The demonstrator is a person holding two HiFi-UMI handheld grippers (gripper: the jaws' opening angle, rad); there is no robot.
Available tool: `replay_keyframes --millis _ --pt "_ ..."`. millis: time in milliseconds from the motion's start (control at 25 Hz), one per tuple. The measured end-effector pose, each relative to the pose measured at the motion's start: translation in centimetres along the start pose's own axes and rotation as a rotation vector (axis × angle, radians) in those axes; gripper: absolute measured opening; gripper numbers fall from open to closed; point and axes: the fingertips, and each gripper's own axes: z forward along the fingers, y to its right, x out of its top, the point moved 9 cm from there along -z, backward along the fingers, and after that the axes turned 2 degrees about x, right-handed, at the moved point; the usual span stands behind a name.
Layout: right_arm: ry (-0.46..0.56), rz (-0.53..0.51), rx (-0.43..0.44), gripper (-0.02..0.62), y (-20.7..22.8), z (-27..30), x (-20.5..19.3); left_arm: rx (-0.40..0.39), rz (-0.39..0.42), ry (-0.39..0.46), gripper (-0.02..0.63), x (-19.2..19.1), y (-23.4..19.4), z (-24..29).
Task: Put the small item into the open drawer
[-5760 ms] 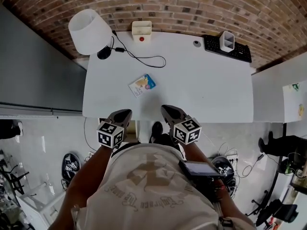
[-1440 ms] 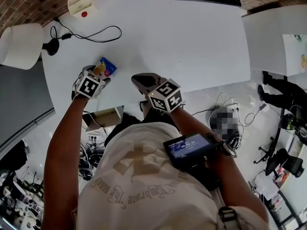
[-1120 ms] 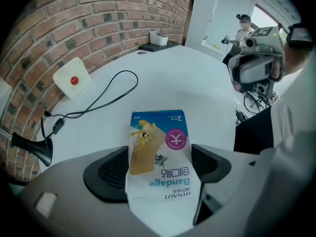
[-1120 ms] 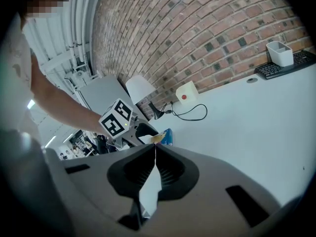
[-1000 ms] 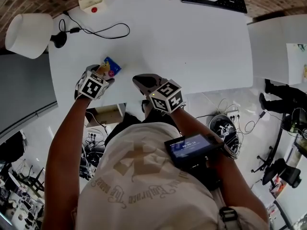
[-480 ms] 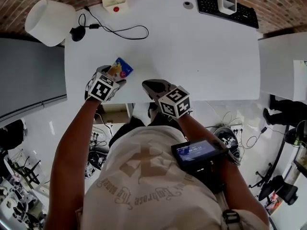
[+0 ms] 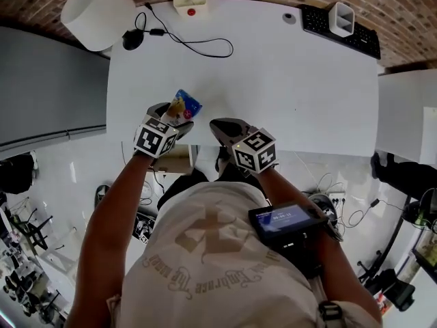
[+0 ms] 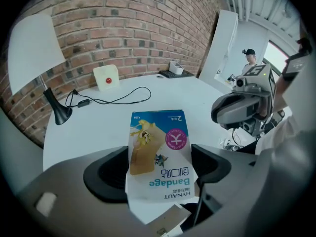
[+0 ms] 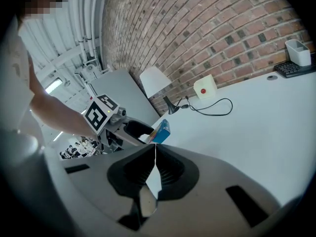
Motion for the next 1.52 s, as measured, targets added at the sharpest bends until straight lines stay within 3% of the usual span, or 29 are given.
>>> replay_keyframes --millis 640,1520 --pt "-0.078 -0.049 0.053 0.006 -3.0 2.5 -0.4 0.051 -0.253 0.135 0.400 -6.4 1.2 -5.2" --pt "-0.124 -0.133 0.027 0.006 -13.0 8.1 -2.6 0.099 -0.335 0.159 0.400 -21.2 -0.5 -12.4"
